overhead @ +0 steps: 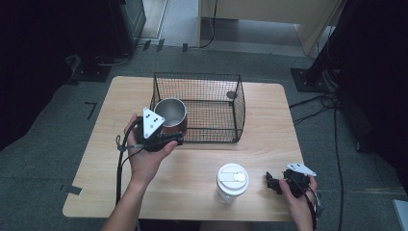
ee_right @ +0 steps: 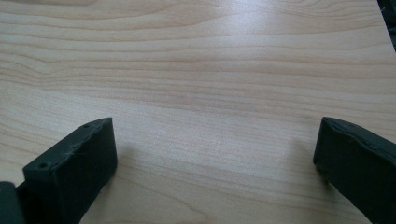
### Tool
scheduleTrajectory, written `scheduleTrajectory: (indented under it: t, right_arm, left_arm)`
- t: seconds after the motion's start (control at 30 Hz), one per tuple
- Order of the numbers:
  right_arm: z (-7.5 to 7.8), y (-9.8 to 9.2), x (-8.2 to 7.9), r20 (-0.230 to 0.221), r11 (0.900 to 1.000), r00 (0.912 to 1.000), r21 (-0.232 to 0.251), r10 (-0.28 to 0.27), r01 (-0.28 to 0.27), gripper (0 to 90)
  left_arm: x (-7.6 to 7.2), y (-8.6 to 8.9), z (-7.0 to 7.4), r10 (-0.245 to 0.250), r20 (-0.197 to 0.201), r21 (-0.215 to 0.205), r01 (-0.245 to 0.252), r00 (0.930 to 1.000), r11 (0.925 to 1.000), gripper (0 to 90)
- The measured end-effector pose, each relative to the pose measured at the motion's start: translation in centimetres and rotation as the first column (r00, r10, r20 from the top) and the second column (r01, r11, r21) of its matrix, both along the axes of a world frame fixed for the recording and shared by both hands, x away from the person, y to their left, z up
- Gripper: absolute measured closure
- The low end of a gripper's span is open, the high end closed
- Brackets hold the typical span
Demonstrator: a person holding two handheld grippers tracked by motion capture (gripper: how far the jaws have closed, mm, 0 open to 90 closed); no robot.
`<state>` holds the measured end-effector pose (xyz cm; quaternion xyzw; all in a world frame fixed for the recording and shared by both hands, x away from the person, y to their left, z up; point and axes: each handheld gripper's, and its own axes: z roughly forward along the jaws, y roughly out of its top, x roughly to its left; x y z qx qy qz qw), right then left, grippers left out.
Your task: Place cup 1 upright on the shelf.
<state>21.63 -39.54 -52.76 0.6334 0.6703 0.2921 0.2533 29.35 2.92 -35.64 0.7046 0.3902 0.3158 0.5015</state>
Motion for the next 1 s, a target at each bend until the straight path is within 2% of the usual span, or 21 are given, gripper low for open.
scheduleTrajectory:
  t: [0.1, 0.33, 0.4, 0.57, 0.83, 1.0]
  right_arm:
    - [0.0, 0.0, 0.0, 0.0, 1.0, 1.0, 0.0, 0.0, 0.0, 0.0]
    - [0.0, 0.0, 0.0, 0.0, 1.0, 1.0, 0.0, 0.0, 0.0, 0.0]
    - [0.0, 0.0, 0.0, -0.001, 1.0, 1.0, 0.0, 0.001, -0.001, 0.0]
    - [0.0, 0.0, 0.0, 0.0, 1.0, 1.0, 0.001, 0.0, 0.0, 0.0]
    - [0.0, 0.0, 0.0, 0.0, 1.0, 1.0, 0.001, 0.0, 0.0, 0.0]
    - [0.0, 0.0, 0.0, 0.0, 1.0, 1.0, 0.001, 0.0, 0.0, 0.0]
  left_arm:
    - [0.4, -0.1, 0.1, 0.001, 0.008, -0.003, 0.0, 1.0, 1.0, 8.6]
    - [1.5, -1.1, 0.1, 0.013, 0.086, -0.03, -0.011, 0.9962, 0.9995, 8.5]
    - [1.7, -1.2, 0.0, 0.015, 0.095, -0.025, -0.012, 0.9954, 0.9996, 8.6]
    - [2.9, -1.5, -0.3, 0.05, 0.119, -0.035, -0.047, 0.9917, 0.9983, 8.6]
    - [5.2, -1.7, -1.1, 0.087, 0.113, -0.039, -0.083, 0.9898, 0.9958, 8.5]
    - [6.6, -2.1, -2.2, 0.096, 0.074, -0.028, -0.094, 0.9926, 0.9951, 8.6]
